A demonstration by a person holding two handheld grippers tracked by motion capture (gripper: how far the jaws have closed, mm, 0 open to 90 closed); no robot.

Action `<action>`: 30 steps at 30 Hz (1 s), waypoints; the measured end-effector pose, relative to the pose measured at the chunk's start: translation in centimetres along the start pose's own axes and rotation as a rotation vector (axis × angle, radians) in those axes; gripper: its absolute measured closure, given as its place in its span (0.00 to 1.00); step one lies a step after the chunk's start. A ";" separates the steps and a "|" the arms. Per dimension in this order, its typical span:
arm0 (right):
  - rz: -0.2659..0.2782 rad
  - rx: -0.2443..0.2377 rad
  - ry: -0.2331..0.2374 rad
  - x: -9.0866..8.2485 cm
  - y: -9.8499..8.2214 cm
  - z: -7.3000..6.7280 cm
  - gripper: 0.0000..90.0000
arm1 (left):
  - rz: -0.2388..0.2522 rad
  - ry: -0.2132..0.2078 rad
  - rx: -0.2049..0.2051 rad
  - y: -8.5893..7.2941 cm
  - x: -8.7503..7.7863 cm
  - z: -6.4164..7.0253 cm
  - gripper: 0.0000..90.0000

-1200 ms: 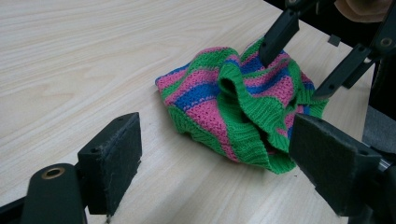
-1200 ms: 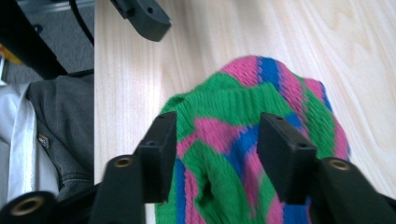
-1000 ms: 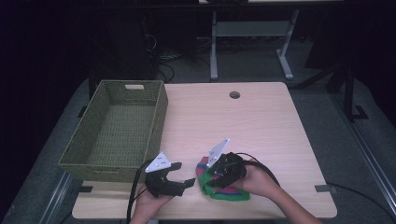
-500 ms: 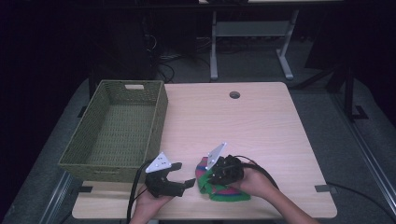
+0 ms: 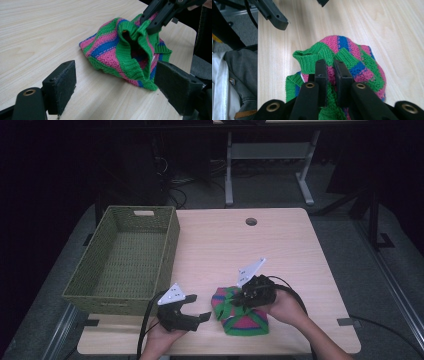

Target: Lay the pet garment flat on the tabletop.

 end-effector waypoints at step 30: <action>0.170 0.041 -0.047 -6.6 3.1 2.4 0.91 | -0.013 -0.062 0.009 1.5 2.4 0.3 0.23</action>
Point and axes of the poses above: each handheld gripper's, and its own axes: x roughly forward along the jaws, y roughly out of its top, z roughly to its right, the point moved 10 cm from there along x, roughly forward along the jaws, and after that the axes turned 10 degrees about z, right-handed, at the moved point
